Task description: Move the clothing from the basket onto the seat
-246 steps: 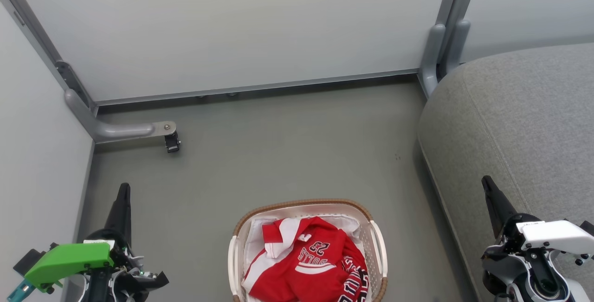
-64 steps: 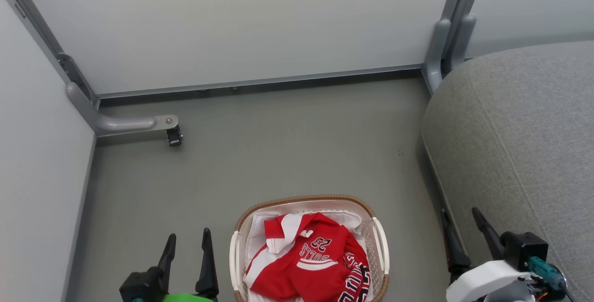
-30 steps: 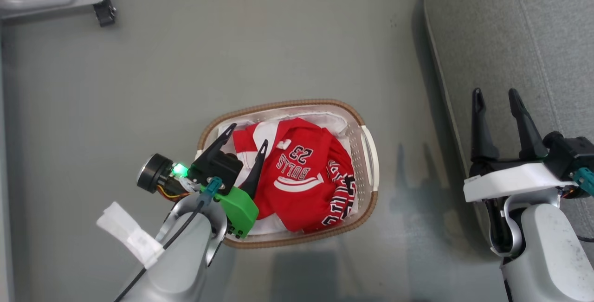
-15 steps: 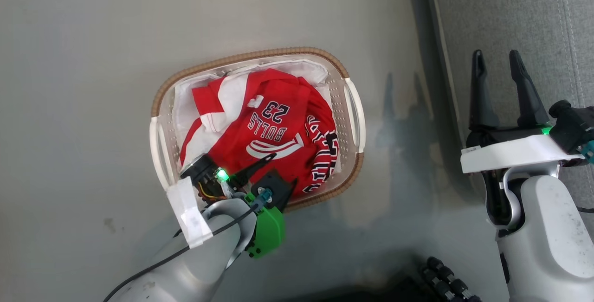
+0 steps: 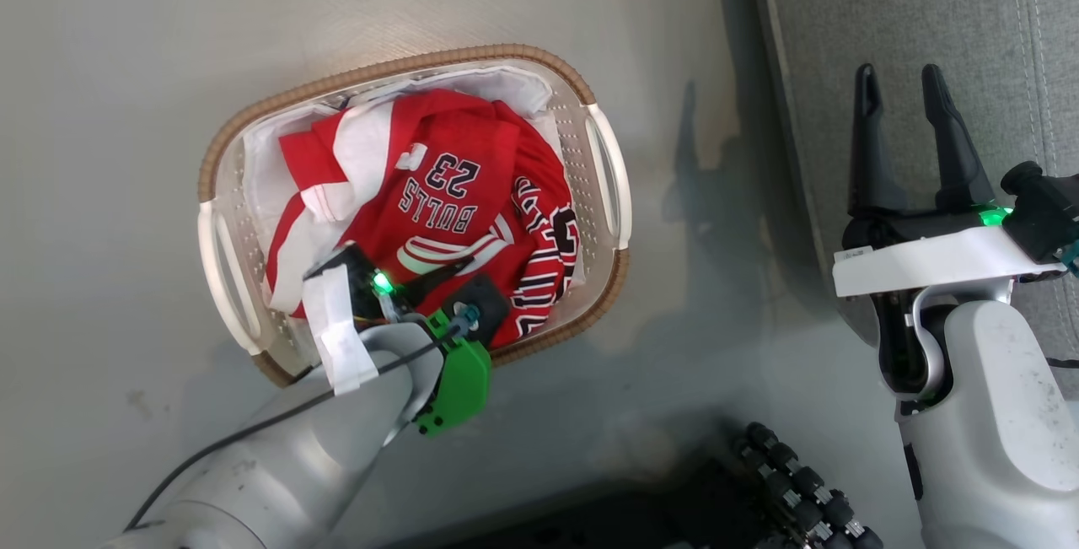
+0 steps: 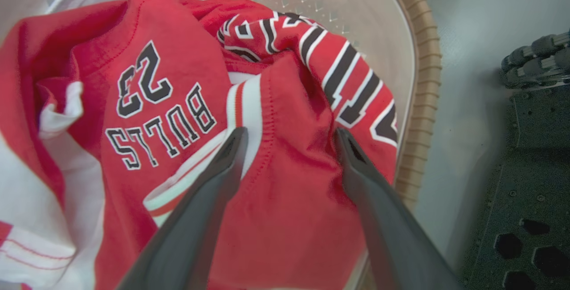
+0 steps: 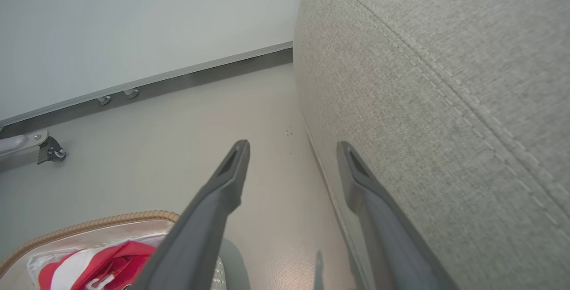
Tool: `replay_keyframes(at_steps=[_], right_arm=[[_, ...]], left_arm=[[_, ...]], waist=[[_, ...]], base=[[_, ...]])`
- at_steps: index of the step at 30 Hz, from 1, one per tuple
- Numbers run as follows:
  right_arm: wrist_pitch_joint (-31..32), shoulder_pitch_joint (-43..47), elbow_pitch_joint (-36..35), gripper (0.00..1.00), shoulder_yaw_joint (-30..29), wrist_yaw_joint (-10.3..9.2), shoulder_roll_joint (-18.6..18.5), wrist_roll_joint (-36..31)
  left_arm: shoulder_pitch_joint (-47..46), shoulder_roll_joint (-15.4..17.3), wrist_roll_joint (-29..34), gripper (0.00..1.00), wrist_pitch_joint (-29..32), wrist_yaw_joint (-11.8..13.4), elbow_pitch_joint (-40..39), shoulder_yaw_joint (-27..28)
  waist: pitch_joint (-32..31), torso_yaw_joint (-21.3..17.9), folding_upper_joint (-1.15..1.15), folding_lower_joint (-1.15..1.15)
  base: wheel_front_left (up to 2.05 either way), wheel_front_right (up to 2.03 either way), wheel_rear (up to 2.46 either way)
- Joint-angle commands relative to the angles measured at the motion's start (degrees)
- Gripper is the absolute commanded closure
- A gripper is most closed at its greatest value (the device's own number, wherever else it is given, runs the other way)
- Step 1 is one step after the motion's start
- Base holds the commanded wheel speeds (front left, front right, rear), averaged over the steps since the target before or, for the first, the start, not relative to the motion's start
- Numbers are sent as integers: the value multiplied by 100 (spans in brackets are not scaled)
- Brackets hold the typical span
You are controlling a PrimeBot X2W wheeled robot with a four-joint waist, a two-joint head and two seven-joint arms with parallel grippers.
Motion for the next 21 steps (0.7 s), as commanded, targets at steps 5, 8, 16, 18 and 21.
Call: replay_keyframes(at_steps=[5,8,16,18,21], right_arm=[[-10,-100,6,0,32,-2,-20,94],[-10,-116,30,0,41,-2,-20,107],[-10,-69,114,0,3,-2,-21,38],[-10,-48,150,0,-13,-2,-21,22],[-10,-4,208,0,-69,-2,-21,-34]], left_arm=[[-229,47,-137,41,89,-12,264,-94],[-248,14,-213,87,63,-12,362,-132],[-258,-98,-366,100,-143,-13,465,-195],[-247,-114,-347,100,-234,-13,469,-215],[-222,-104,-406,100,-365,-12,450,-183]], waist=[[103,-69,0,0],[100,-68,0,0],[-69,4,0,0],[-176,39,0,0],[-398,111,0,0]], base=[[0,0,0],[0,0,0],[0,0,0],[0,0,0],[0,0,0]])
